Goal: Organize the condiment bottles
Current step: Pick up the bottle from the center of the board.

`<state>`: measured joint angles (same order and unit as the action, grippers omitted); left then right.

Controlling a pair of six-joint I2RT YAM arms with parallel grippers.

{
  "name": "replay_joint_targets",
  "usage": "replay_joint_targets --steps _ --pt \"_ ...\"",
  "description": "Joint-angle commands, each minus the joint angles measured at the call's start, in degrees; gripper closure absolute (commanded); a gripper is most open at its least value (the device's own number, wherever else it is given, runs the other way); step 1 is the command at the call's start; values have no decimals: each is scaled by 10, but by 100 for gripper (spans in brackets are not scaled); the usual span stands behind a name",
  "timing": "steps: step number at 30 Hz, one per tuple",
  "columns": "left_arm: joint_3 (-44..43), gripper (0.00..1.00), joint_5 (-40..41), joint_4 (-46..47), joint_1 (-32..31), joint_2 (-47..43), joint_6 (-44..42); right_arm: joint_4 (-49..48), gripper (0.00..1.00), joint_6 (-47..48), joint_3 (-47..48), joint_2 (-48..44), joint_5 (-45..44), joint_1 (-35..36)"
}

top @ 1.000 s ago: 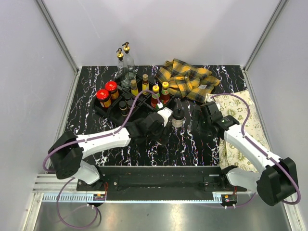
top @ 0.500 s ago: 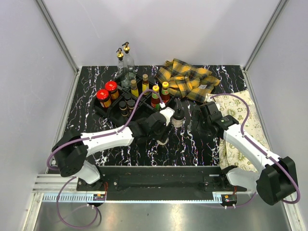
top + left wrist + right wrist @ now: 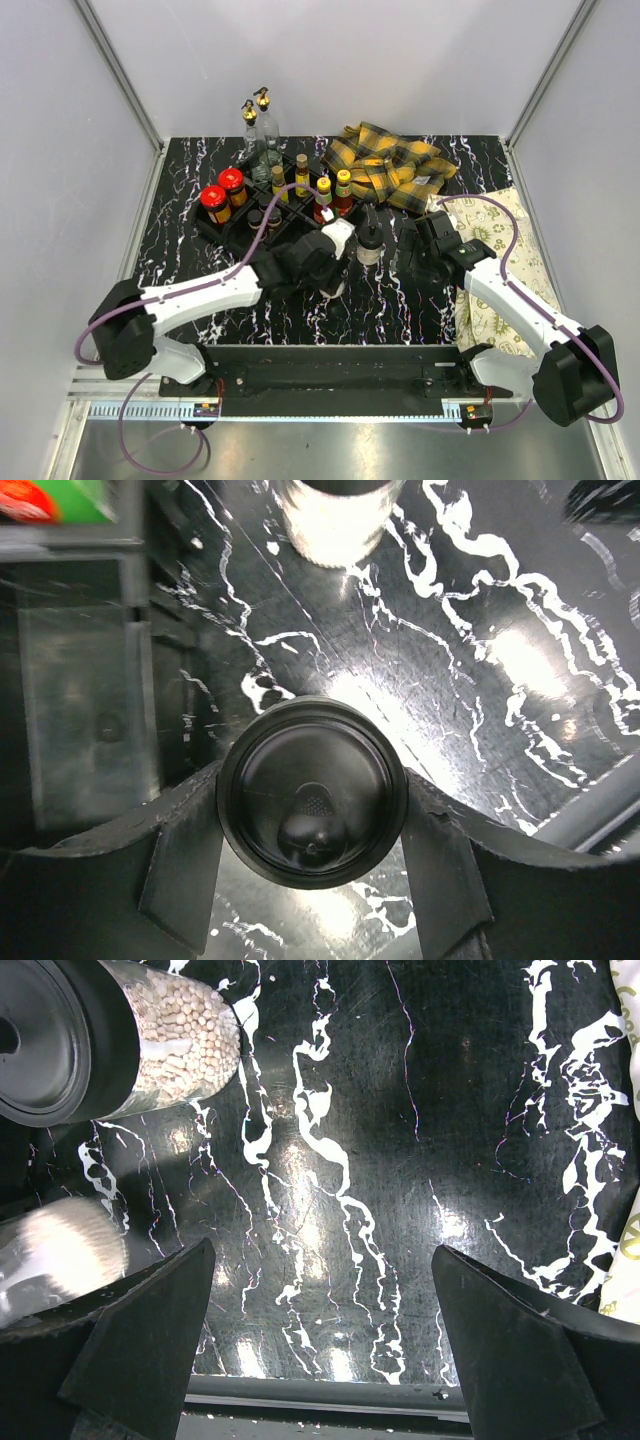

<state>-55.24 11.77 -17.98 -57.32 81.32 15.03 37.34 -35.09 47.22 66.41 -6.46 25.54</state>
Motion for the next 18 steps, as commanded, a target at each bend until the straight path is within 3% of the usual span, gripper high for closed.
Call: replay_joint_targets --steps 1,11,18 --pt "-37 100 38 10 -2 -86 -9 -6 0 -7 2 -8 -7 -4" --pt "-41 100 165 -7 2 -187 -19 -7 0 -8 2 -3 -5 -4" --pt "-44 100 159 -5 75 -165 -11 -8 0 -7 4 0 -1 -4"
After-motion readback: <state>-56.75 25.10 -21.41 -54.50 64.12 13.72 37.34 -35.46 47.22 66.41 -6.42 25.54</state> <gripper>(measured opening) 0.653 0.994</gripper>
